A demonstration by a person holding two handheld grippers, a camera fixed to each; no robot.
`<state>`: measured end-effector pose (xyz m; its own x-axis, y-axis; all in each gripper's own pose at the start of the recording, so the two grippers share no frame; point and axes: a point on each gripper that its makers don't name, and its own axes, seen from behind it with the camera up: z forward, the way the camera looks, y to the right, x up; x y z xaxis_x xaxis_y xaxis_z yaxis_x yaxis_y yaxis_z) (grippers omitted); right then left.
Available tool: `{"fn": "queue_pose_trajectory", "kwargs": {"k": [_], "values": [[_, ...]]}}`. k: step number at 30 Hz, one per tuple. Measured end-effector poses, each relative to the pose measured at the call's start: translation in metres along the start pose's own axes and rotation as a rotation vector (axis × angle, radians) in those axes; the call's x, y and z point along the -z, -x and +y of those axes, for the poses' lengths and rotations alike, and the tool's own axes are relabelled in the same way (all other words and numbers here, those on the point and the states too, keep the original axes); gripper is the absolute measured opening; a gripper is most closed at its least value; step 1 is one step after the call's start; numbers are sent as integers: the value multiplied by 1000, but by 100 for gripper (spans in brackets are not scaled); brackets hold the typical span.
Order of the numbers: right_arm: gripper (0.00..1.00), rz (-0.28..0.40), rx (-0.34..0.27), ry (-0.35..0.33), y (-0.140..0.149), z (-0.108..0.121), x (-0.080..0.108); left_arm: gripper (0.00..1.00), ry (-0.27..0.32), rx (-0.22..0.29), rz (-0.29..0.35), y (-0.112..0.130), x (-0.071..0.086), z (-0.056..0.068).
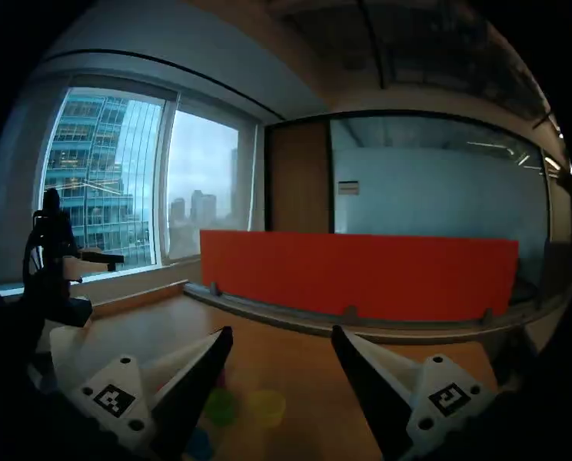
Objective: Pour water
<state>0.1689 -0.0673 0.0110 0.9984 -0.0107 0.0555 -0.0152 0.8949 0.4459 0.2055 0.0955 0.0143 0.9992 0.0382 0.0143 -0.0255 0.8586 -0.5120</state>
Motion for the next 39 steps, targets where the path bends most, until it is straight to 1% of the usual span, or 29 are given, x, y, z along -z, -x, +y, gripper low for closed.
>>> {"fn": "queue_pose_trajectory", "kwargs": {"k": [6,15,21,27,31,39], "values": [[100,-19,24,-39,3,-9,0,99,39,-3,-7,1,-4,8],[100,-65,63,-108,13,-26,1,99,82,-8,-30,7,-5,13],[100,-77,63,-135,17,-31,3,99,105,-21,-51,17,-7,17],[100,-107,57,-159,28,-34,3,99,119,-34,-70,27,-10,20],[100,-131,68,-179,37,-36,3,99,131,-32,-83,35,-13,23],[100,-182,112,-227,57,-43,7,99,158,-32,-118,54,-15,29]]}}
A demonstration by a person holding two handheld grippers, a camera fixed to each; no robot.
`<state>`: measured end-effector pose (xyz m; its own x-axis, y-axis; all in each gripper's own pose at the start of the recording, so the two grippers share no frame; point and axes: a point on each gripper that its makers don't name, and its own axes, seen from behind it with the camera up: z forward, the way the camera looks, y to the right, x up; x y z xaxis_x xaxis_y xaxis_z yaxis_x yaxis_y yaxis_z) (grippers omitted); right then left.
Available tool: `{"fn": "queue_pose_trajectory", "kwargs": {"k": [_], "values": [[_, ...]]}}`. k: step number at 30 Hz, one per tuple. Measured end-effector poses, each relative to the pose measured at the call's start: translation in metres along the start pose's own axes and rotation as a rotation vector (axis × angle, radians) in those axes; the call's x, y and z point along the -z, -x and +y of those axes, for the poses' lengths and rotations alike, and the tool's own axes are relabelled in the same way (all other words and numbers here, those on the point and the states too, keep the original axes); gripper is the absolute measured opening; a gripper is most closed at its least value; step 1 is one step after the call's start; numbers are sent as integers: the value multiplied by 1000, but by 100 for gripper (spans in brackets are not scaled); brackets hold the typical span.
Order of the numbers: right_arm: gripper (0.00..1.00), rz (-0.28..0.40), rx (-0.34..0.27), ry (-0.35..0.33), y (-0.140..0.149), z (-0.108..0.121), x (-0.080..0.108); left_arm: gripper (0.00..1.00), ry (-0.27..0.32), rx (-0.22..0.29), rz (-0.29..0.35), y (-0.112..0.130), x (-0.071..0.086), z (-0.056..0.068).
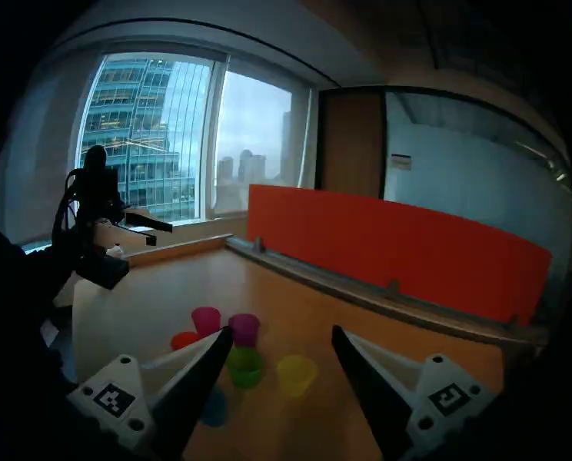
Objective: Pour water
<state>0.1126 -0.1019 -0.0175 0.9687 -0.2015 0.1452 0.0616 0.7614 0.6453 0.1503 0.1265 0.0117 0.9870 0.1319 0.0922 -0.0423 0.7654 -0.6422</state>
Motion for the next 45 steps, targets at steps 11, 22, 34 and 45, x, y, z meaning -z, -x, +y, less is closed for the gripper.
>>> {"fn": "queue_pose_trajectory", "kwargs": {"k": [11,22,34,45], "values": [[100,-53,30,-75,22,-17,-1,99,58,-54,-63,22,-7,16],[100,-86,29,-113,36,-23,-3,99,96,-72,-108,38,-16,22],[100,-134,47,-161,60,-34,-7,99,137,-87,-157,57,-24,29],[100,-177,54,-208,82,-48,-10,99,177,-105,-218,76,-35,36]]}}
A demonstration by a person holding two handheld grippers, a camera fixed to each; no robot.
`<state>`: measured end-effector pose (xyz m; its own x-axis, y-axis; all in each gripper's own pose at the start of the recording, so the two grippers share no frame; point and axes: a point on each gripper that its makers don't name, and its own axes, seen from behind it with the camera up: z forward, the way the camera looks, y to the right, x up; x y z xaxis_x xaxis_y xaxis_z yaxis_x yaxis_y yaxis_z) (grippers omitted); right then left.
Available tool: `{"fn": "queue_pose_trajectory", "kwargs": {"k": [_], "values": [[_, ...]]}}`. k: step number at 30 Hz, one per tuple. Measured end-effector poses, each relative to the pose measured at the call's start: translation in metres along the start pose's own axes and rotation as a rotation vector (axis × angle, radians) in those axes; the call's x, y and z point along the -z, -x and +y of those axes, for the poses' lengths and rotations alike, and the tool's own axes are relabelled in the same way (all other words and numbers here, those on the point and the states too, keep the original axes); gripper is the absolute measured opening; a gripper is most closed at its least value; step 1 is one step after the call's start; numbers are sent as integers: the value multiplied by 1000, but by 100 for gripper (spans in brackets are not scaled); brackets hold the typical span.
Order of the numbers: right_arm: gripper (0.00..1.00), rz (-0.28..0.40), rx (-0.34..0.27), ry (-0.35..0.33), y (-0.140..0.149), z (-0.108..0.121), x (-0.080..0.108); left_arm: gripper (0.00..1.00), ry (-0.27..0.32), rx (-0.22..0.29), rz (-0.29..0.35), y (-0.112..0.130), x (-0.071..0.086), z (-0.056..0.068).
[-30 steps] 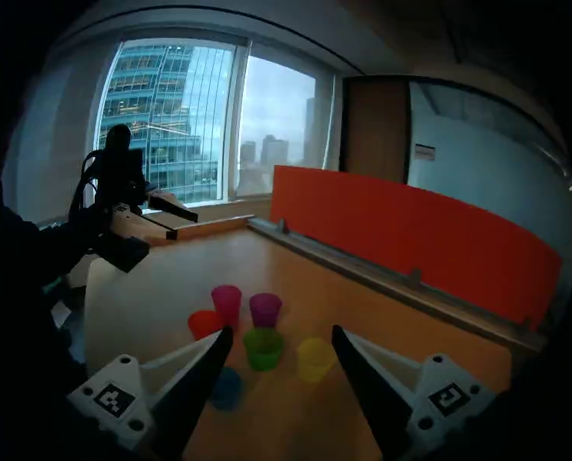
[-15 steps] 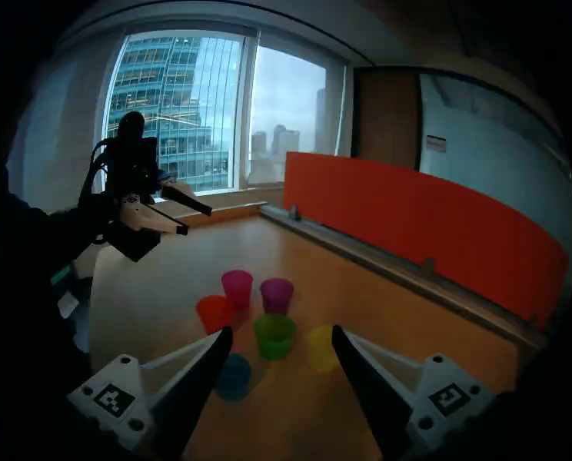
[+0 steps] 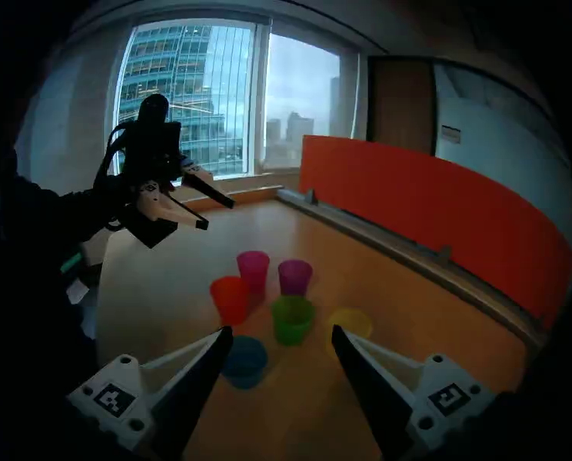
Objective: Pour water
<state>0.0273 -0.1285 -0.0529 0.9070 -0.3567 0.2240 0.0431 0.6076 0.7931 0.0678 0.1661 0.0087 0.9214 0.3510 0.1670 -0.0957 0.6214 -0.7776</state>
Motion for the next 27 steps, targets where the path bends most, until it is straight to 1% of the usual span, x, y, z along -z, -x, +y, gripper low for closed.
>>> {"fn": "queue_pose_trajectory", "kwargs": {"k": [9,15,27], "values": [[100,-25,-10,-20,17,-7,-10,99,28,-12,-48,13,-15,5],[100,-43,-6,-31,29,-13,-17,99,49,-22,-73,20,-25,8],[100,-68,-15,-56,49,-23,-30,99,84,-35,-128,35,-45,11]]}}
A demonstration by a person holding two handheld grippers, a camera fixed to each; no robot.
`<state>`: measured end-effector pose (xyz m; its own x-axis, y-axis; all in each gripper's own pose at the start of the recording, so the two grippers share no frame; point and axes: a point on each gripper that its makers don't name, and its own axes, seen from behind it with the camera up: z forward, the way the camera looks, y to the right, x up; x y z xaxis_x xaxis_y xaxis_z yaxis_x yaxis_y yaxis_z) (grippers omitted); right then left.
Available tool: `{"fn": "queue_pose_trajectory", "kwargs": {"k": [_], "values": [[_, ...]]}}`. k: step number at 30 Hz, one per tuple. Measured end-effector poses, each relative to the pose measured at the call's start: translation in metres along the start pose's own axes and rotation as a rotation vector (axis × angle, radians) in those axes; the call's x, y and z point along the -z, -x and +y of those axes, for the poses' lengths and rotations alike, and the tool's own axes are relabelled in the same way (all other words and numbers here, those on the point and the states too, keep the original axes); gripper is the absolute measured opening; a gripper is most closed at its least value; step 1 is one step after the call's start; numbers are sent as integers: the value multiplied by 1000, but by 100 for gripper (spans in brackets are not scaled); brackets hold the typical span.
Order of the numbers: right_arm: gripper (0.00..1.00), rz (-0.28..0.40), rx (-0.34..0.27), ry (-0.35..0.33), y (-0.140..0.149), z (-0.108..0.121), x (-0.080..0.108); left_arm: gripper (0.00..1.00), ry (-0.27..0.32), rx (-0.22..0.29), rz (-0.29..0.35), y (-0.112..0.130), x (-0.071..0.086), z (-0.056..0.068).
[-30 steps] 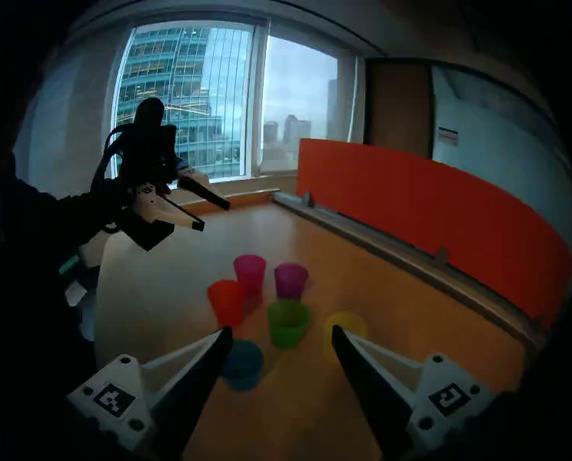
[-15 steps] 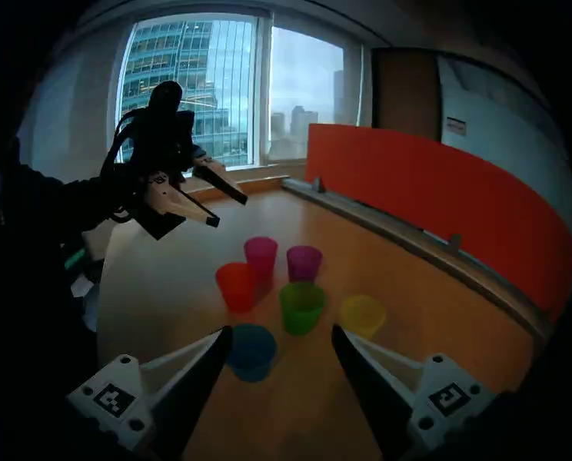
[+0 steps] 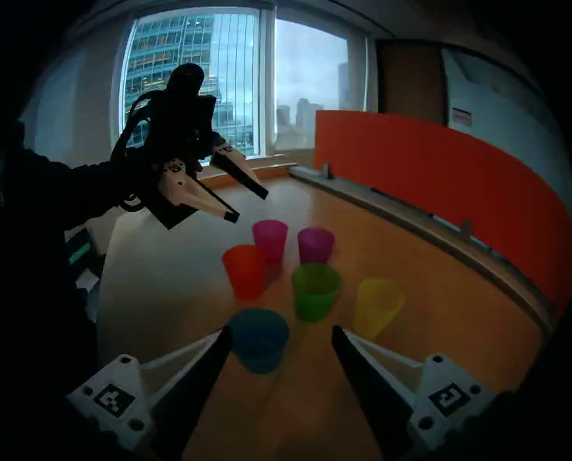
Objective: Pour water
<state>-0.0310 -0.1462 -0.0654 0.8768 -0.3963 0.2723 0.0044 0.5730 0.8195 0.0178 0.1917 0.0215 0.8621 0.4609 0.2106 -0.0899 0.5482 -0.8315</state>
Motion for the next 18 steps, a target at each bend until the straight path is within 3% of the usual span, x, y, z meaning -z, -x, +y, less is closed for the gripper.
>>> {"fn": "queue_pose_trajectory", "kwargs": {"k": [18], "values": [[100,-42,13,-25,28,-15,-26,99,46,-17,-47,10,-30,8]]}}
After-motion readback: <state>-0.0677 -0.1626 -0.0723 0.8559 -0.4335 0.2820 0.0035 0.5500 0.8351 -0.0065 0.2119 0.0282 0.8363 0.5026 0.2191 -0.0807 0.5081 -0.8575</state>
